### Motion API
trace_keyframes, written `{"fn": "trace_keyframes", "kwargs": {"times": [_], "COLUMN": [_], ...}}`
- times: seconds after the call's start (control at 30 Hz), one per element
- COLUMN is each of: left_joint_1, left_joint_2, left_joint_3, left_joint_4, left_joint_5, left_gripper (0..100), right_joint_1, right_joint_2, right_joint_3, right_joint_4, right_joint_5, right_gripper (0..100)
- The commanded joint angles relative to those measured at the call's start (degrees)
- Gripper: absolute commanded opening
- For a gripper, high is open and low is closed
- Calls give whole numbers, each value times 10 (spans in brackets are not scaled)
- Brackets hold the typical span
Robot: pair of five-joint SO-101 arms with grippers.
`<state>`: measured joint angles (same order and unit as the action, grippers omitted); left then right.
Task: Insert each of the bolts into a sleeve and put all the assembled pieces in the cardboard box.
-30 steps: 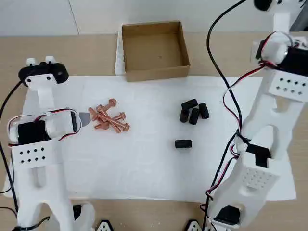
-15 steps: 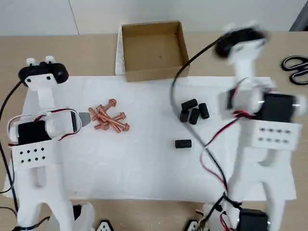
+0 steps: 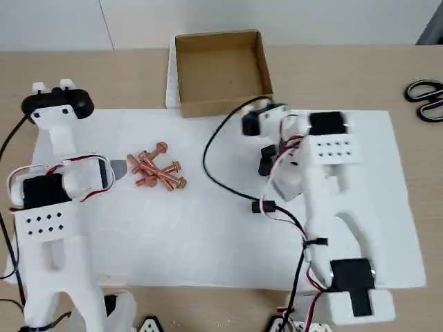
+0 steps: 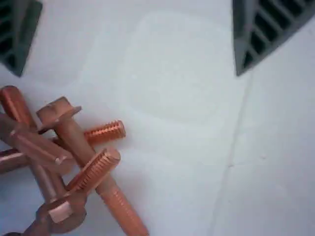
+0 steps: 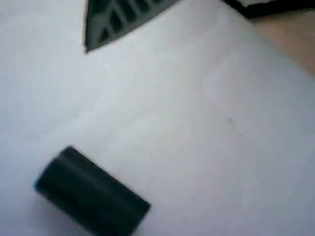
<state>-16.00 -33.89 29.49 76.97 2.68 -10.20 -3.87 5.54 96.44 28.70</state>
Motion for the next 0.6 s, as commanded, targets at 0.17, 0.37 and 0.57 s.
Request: {"fn": "trace_keyframes", "kwargs": {"times": [0.17,0.37,0.57], "left_joint_1": [-3,-3,-4], "left_joint_2": [-2,-2,-3], "left_joint_3": [15,42,51], "left_joint_4": [-13,-14,-13], "left_joint_5": [-3,-3,-2], "left_gripper": [261,261,261], "right_joint_1": [-99,-131,-146], "right_joint_2": [1,4,5], "right_joint_3": [-3,1,33], "right_joint_4": [-11,0,-1], "right_joint_5": [4,43,129], "right_gripper": [243,243,243]}}
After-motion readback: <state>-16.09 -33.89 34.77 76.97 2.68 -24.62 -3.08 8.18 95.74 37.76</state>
